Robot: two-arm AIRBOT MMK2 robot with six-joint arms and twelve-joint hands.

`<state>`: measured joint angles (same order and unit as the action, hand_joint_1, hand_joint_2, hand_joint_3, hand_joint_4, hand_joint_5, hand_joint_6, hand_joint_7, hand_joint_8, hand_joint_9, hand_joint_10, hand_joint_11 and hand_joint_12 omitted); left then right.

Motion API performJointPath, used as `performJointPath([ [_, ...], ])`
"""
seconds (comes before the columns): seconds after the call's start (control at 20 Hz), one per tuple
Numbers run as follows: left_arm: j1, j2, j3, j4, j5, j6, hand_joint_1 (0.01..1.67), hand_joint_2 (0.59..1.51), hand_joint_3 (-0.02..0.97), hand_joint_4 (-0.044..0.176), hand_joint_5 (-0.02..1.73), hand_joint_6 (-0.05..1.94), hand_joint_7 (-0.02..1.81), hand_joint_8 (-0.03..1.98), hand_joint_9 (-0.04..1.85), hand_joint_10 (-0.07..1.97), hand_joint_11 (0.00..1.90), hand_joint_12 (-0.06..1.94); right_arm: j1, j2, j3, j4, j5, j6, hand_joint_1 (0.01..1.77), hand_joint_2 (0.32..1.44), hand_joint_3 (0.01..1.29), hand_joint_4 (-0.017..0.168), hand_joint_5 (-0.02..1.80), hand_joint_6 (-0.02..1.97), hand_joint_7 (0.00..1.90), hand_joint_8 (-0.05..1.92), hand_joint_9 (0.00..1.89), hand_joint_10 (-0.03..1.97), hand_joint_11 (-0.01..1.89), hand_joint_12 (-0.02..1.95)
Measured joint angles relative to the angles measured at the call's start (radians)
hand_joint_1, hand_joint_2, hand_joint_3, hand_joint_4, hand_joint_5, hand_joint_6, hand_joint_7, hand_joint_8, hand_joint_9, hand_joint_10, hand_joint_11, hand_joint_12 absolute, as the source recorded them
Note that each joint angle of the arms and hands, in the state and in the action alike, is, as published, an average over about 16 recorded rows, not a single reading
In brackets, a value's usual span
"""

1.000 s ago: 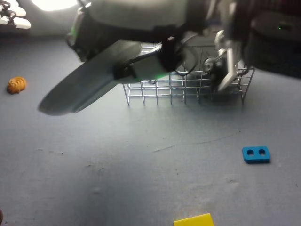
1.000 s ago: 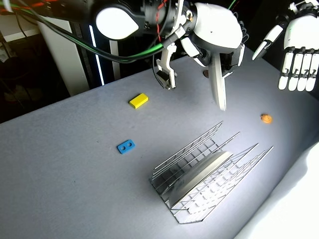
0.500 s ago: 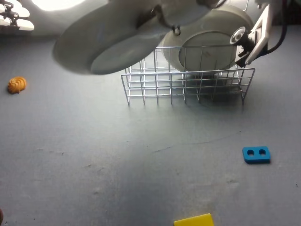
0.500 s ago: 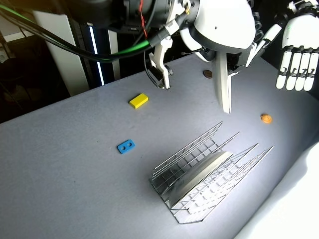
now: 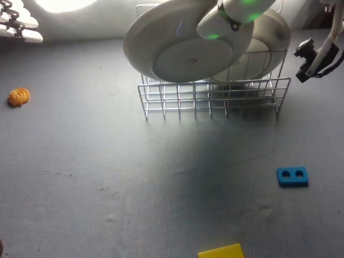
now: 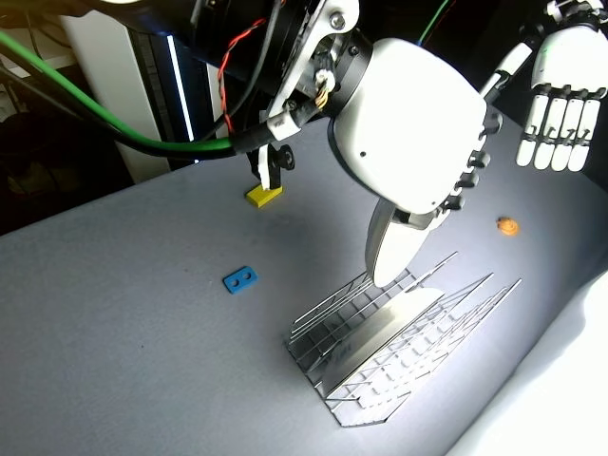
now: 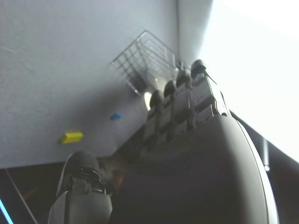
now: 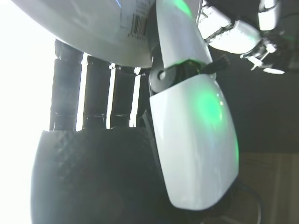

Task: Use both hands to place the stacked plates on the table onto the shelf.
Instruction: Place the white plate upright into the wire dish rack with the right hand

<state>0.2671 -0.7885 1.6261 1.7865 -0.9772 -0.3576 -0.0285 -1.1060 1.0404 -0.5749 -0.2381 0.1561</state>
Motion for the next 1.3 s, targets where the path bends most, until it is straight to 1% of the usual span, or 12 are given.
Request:
performJointPath([
  [0.2, 0.003, 0.000, 0.000, 0.002, -0.012, -0.001, 0.02, 1.156, 0.020, -0.001, 0.07, 0.02, 0.03, 0.00, 0.02, 0.01, 0.02, 0.01, -0.008, -0.003, 0.030, 0.030, -0.014, 0.001, 1.37, 1.02, 0.01, -0.009, 0.92, 0.92, 1.01, 0.87, 1.06, 0.95, 0.98, 0.98],
  [0.45, 0.007, 0.000, -0.002, 0.007, -0.017, -0.002, 0.02, 1.155, 0.020, -0.001, 0.06, 0.02, 0.02, 0.00, 0.02, 0.01, 0.02, 0.01, -0.034, -0.022, 0.076, 0.054, 0.005, 0.007, 1.37, 1.02, 0.01, -0.009, 0.91, 0.92, 1.01, 0.88, 1.05, 0.97, 0.97, 0.98],
  [0.7, 0.008, -0.001, -0.005, 0.013, -0.022, -0.002, 0.02, 1.153, 0.020, -0.001, 0.06, 0.02, 0.02, 0.00, 0.02, 0.01, 0.02, 0.01, -0.075, -0.054, 0.128, 0.074, 0.033, 0.013, 1.37, 1.03, 0.01, -0.009, 0.91, 0.92, 1.01, 0.89, 1.05, 0.98, 0.96, 0.98],
  [1.05, 0.010, -0.003, -0.009, 0.023, -0.033, -0.003, 0.02, 1.149, 0.020, -0.001, 0.06, 0.02, 0.02, 0.00, 0.02, 0.01, 0.02, 0.01, -0.147, -0.102, 0.197, 0.113, 0.074, 0.016, 1.37, 1.03, 0.01, -0.009, 0.90, 0.92, 1.03, 0.88, 1.05, 0.98, 0.95, 0.99],
  [1.3, 0.013, -0.005, -0.013, 0.028, -0.040, -0.004, 0.02, 1.148, 0.020, -0.001, 0.06, 0.02, 0.02, 0.00, 0.02, 0.01, 0.02, 0.01, -0.183, -0.120, 0.227, 0.128, 0.097, 0.016, 1.37, 1.03, 0.01, -0.009, 0.90, 0.92, 1.03, 0.87, 1.05, 0.97, 0.95, 0.98],
])
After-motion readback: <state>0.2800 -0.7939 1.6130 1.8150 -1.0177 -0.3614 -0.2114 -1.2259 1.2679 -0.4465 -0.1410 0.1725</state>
